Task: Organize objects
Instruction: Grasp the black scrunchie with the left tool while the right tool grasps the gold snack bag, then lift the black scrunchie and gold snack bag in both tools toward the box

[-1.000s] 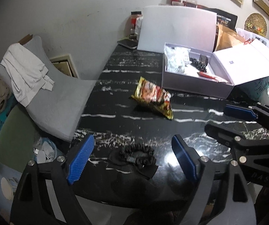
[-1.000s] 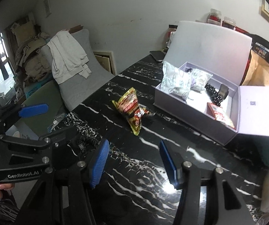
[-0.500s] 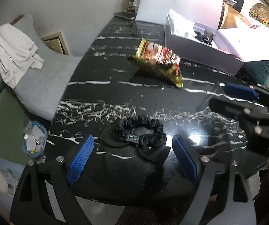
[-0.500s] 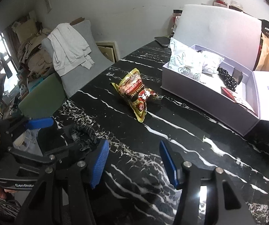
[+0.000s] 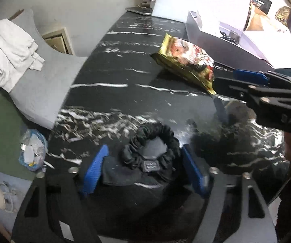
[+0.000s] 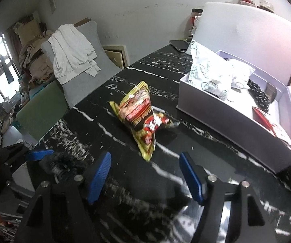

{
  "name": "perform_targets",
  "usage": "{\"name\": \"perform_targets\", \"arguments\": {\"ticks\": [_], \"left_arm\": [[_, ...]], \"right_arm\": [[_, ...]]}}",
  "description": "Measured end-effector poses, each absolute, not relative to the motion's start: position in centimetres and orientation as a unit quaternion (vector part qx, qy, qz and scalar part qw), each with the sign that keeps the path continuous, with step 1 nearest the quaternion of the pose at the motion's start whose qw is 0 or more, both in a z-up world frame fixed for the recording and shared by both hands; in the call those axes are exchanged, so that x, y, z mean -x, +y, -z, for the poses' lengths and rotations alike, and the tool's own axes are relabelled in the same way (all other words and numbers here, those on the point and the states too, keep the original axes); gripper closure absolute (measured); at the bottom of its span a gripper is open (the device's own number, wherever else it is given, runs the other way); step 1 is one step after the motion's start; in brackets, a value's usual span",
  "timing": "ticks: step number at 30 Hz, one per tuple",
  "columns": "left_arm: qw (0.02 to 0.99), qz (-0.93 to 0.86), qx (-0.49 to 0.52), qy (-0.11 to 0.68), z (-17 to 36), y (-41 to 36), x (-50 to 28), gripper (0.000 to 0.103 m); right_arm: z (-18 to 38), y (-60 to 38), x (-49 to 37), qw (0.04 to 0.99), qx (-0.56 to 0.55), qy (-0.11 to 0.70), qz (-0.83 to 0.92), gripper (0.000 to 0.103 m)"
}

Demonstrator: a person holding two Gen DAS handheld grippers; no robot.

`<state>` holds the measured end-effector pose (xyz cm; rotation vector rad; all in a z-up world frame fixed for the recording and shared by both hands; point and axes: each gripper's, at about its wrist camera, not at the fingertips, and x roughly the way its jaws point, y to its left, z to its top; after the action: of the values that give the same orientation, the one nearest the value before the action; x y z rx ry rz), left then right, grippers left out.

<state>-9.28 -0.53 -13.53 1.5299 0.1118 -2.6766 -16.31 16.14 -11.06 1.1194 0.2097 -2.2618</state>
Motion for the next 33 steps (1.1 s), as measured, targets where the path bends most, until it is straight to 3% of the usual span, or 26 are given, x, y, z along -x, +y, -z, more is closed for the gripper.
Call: {"name": "perform_targets", "arguments": {"ticks": [2,14,16,18,23,33], "left_arm": [[0.03,0.87,-0.49,0.036,13.4,-1.1,9.7,0.049],[0.027,0.876,-0.473,0.089,12.9,-4.7,10.7,0.082],[0.024,0.876,-0.471,0.097,12.9,-5.0,10.6,0.083],[0.024,0.877,-0.471,0.097,12.9,-5.0,10.4,0.084],[0.028,0.877,-0.471,0.091,12.9,-4.5,10.0,0.084],[0.016,0.875,-0.476,0.088,12.8,-3.2,9.3,0.084]], "right_arm": [[11.3,15.5,17.1,0.303,-0.419,0.083,0.852,0.033],[11.5,12.2,19.9,0.32,-0.401,0.125,0.849,0.033],[11.8,12.0,20.0,0.316,-0.409,0.13,0.846,0.033],[12.2,12.0,19.9,0.304,-0.412,0.139,0.848,0.05],[12.2,13.0,19.4,0.307,-0.422,0.125,0.844,0.066],[12.0,14.7,16.5,0.302,-0.431,0.13,0.84,0.067]]}}
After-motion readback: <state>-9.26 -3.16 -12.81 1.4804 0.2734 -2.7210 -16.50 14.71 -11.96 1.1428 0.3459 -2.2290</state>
